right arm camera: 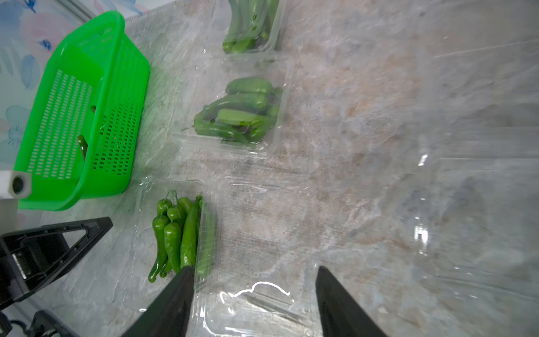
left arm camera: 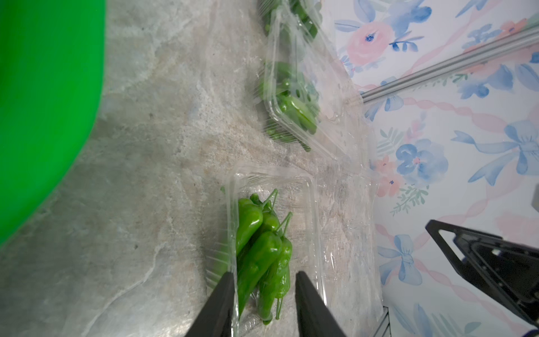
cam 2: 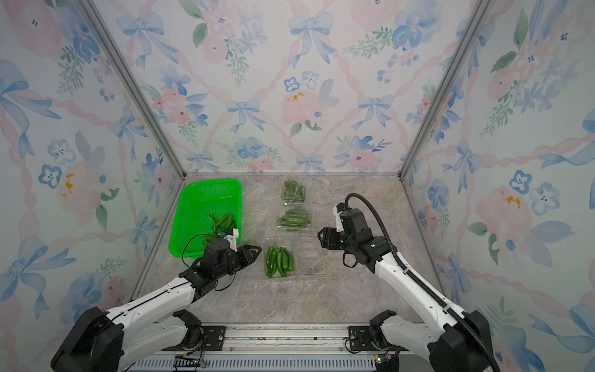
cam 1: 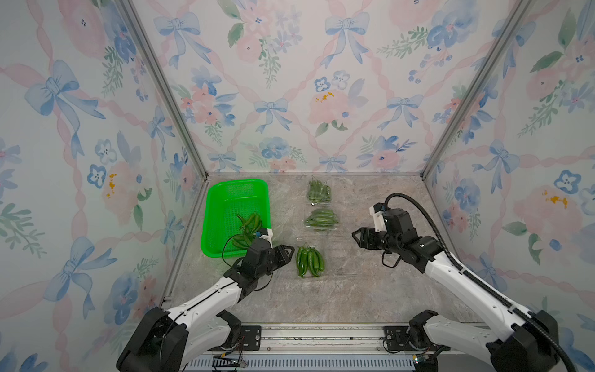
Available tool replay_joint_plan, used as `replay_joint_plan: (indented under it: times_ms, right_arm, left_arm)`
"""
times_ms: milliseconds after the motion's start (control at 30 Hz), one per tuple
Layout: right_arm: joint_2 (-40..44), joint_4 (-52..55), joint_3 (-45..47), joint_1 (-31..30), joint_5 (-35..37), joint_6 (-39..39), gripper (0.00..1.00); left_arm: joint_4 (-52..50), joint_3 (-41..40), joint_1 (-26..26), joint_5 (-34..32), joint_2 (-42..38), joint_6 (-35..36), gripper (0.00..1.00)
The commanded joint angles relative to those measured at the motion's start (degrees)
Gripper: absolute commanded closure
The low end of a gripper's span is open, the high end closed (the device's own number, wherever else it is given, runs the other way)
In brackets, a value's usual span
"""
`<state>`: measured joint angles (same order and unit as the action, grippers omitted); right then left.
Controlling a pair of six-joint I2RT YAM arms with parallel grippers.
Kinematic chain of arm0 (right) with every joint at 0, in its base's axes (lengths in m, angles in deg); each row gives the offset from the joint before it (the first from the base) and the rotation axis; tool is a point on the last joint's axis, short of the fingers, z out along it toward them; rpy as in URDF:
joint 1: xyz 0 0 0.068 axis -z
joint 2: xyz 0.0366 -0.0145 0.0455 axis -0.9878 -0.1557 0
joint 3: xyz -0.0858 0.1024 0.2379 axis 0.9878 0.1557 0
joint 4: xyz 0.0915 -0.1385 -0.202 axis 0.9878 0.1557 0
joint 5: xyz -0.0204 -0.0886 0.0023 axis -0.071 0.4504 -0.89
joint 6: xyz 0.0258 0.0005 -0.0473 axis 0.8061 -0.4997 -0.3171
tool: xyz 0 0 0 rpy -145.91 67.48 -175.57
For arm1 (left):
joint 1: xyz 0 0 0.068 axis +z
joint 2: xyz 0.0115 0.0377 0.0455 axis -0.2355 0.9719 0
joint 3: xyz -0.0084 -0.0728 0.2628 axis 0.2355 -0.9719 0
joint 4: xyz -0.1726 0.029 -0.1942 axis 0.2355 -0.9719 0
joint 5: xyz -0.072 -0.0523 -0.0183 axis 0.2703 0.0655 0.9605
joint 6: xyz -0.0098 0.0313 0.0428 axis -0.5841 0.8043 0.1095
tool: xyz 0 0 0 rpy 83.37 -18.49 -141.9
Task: Take small green peppers out of containers
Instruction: Open the packing box at the center of the board, then pick up the green pepper from the packing box.
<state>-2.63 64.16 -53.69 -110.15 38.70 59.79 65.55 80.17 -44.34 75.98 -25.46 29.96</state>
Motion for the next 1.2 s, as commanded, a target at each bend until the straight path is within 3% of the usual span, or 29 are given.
replay_joint_plan:
  times_ms: [0,167,367,700,1167]
  right_arm:
    - [-4.4,-1.6,-3.2,-3.7,-5.7,0.7,0.34]
    - [-10.7,-3.1,-4.9,-5.9,-7.6,3.6,0.34]
    - [-16.0,-7.4,-5.2,-7.1,-9.6,6.7,0.35]
    - [-19.5,-9.7,-6.9,-8.3,-9.8,7.4,0.35]
    - [-18.2,-11.2,-5.3,-7.9,-9.5,6.9,0.36]
  left_arm:
    - [-1.6,2.9,-1.8,-0.1,-1.1,8.2,0.58]
    - [-3.5,6.5,-6.9,-1.0,3.1,12.8,0.59]
    - [-7.9,10.4,-13.3,-8.2,11.9,13.7,0.59]
    - [-9.9,11.4,-14.0,-12.2,12.3,14.6,0.58]
    - [-12.6,15.6,-14.0,-16.8,19.7,17.9,0.63]
